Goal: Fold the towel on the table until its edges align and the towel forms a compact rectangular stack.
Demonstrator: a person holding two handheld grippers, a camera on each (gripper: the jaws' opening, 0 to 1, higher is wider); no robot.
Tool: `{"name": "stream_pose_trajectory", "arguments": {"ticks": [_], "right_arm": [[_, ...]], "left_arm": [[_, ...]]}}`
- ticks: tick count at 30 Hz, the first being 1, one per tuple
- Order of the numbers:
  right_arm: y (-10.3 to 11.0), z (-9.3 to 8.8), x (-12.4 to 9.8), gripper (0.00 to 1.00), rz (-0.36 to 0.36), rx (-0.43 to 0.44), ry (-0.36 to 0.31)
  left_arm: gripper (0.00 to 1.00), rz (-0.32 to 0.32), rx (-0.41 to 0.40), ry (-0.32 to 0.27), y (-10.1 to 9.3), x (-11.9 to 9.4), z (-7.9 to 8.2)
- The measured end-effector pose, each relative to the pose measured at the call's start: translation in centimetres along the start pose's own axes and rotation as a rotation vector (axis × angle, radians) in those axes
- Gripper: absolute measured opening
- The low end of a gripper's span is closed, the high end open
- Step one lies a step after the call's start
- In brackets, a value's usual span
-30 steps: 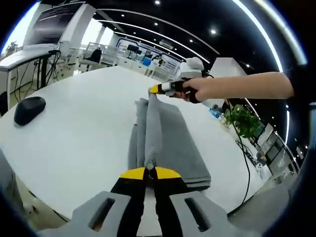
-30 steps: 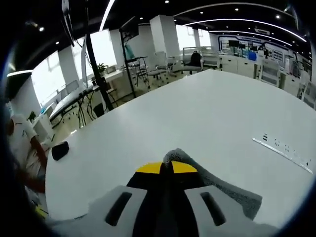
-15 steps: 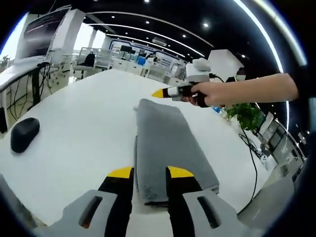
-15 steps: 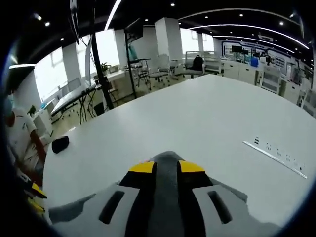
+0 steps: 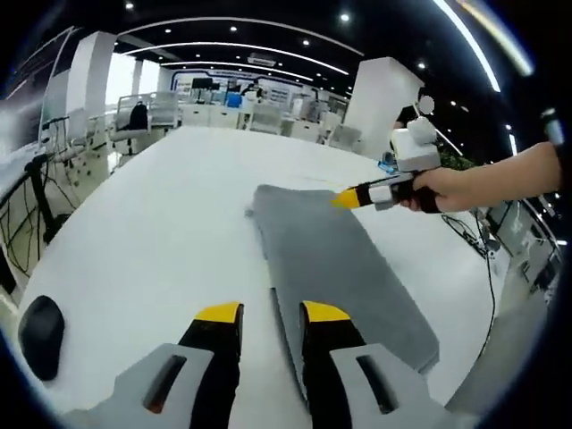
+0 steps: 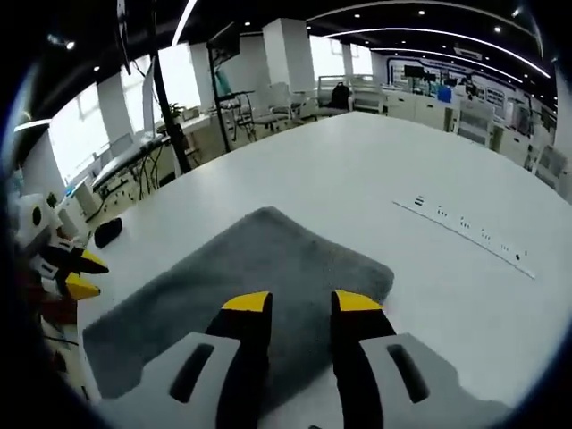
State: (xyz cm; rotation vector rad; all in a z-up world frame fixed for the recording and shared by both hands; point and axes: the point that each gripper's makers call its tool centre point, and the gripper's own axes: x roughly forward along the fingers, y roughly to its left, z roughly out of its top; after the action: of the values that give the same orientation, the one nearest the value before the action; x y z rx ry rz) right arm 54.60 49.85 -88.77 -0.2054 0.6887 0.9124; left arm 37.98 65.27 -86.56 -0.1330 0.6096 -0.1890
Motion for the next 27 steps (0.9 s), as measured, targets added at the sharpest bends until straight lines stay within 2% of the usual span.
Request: {"name": "stream_pose_trajectory", "arguments": {"ticks": [3, 5, 10, 13, 16, 20, 21, 24, 27], "right_arm": [[0.2, -1.2, -0.7, 0.27, 0.012, 0.028, 0.009], [1.3, -2.2, -1.3, 0.27, 0.056, 0.034, 0.026], [1.8, -2.7, -1.9, 0.30, 0.074, 0.024, 0.024], [2.3, -3.1, -2.3, 0.31, 0.086, 0.024, 0.027], [3.1, -4.4, -3.2, 0.34, 0.101, 0.064, 0.036], [3.4, -5.1, -3.5, 0.32, 0.091, 0.064, 0.045], [3.4, -5.4, -3.5, 0.31, 0.094, 0.101, 0.034], [3.7, -5.9, -4.2, 0.29, 0.102, 0.126, 0.034], [3.8, -6.4, -4.2, 0.27, 0.104, 0.166, 0.025]], "left_arm": [[0.25, -0.009, 0.017, 0.009, 0.2, 0.8, 0.4], [0.25, -0.014, 0.019, 0.016, 0.5, 1.7, 0.6], [0.24, -0.017, -0.009, 0.011, -0.2, 3.4, 1.2], [0.24, -0.028, -0.001, 0.031, -0.6, 4.6, 0.9], [0.23, -0.033, -0.024, 0.051, -0.6, 5.6, 0.4], [0.22, -0.026, -0.023, 0.058, -0.5, 6.1, 0.2], [0.22, -0.026, -0.025, 0.058, -0.5, 6.1, 0.1], [0.14, -0.039, -0.044, 0.071, -0.5, 6.2, -0.4], [0.14, -0.026, -0.054, 0.088, -0.2, 6.3, -1.1]]}}
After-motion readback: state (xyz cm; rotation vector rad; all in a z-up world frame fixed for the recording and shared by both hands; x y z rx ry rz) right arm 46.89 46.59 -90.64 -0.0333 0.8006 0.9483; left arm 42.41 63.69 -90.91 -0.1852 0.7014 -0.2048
